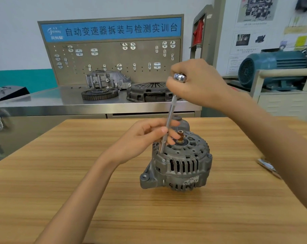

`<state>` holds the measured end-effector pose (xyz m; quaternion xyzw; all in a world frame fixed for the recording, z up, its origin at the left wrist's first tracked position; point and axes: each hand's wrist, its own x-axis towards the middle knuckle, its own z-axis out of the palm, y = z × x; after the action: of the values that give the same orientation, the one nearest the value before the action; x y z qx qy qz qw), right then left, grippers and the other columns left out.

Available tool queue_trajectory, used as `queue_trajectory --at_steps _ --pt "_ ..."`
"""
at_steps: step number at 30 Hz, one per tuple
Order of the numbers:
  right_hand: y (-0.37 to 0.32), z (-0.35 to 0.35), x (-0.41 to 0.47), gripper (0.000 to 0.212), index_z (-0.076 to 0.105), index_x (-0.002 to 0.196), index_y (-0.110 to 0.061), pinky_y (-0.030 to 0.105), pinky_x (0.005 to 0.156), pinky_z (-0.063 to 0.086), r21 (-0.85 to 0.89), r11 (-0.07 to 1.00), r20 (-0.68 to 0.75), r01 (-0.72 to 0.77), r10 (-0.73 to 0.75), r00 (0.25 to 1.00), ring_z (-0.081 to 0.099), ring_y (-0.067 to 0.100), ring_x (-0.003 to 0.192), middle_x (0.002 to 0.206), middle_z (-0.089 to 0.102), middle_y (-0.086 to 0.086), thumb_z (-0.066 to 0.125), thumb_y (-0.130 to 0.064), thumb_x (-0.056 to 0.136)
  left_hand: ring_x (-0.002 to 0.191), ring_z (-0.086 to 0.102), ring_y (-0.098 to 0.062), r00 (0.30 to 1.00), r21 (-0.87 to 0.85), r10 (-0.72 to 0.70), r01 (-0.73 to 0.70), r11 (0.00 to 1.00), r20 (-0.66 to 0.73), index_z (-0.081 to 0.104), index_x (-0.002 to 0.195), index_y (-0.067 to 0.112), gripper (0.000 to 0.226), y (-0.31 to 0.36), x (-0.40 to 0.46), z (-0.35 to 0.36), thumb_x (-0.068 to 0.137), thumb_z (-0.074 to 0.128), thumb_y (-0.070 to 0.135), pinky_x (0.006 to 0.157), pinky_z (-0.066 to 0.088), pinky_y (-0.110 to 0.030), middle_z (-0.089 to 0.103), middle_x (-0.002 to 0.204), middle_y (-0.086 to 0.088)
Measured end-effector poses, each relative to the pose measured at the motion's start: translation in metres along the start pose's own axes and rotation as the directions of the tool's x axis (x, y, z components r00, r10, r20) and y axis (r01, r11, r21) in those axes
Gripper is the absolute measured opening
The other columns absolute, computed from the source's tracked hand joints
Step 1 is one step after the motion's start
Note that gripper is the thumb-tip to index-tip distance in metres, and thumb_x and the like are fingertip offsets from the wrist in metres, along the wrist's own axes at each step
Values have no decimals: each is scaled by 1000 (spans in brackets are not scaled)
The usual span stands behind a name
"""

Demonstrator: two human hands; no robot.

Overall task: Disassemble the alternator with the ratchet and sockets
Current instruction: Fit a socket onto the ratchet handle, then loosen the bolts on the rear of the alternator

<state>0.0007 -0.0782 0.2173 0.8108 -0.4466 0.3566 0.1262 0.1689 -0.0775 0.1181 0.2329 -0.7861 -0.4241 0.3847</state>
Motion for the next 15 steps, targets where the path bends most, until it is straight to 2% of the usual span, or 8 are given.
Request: queue_trajectory --at_steps 6,10,15 --pt "-15 -3 8 28 40 63 -10 30 52 21 -30 995 178 90 -83 980 28 16 52 55 32 2 48 -23 86 92 69 -14 1000 -111 -18 17 994 -6 61 111 12 26 -2 -10 2 89 48 19 86 55 -28 73 98 2" --pt "-20 -5 10 32 36 61 -11 28 49 19 -58 991 221 122 -107 970 25 14 49 54 28 1 48 -23 88 96 69 -16 1000 -161 -10 9 987 -5 61 111 11 25 -5 -13 2 90 48 18 85 54 -27 73 101 1" --pt "-25 -6 14 28 40 65 -9 28 50 21 -49 987 266 155 -137 954 26 13 49 53 29 0 48 -22 88 103 68 -17 999 -212 -31 25 977 -24 61 114 15 29 -10 -18 3 88 53 25 87 54 -26 72 109 -1"
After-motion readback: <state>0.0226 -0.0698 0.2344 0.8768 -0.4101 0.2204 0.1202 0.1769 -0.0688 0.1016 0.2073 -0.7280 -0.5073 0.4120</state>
